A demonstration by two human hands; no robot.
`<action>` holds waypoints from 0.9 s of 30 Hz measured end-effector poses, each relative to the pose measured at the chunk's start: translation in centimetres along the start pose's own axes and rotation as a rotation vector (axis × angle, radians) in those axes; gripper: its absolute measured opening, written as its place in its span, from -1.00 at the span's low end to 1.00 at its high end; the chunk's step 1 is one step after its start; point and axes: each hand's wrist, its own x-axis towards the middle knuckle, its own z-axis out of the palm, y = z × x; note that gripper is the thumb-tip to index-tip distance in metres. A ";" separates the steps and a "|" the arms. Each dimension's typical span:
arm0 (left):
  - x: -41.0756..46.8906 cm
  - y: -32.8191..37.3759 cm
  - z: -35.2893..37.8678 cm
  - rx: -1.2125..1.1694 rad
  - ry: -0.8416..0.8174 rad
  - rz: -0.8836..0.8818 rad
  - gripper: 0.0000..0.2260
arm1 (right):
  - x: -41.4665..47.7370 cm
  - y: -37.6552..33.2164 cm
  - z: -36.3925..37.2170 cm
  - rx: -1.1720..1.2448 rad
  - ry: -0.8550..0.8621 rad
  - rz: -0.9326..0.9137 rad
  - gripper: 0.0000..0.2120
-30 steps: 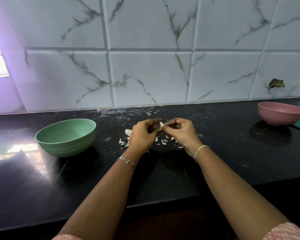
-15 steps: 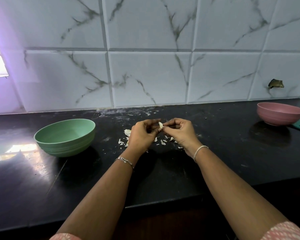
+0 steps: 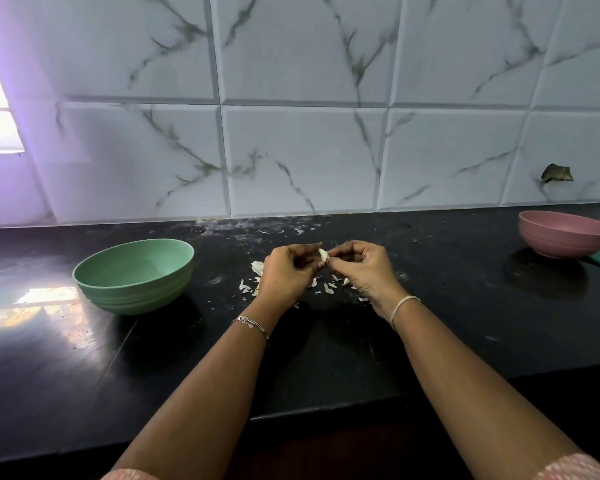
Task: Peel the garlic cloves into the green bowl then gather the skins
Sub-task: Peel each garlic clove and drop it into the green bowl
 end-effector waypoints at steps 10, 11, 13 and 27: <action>0.1 -0.3 0.1 -0.038 -0.018 0.016 -0.73 | 0.0 0.0 0.0 -0.011 0.020 -0.026 -0.90; 0.1 -0.2 0.1 -0.039 -0.022 0.013 -0.73 | 0.0 0.0 0.0 -0.011 0.019 -0.029 -0.90; 0.1 -0.1 0.2 -0.048 -0.038 0.012 -0.73 | 0.0 0.0 0.1 -0.019 0.023 -0.037 -0.88; -0.2 0.1 0.0 -0.082 -0.067 -0.048 -0.73 | 0.1 0.6 -0.1 -0.152 0.008 -0.131 -0.90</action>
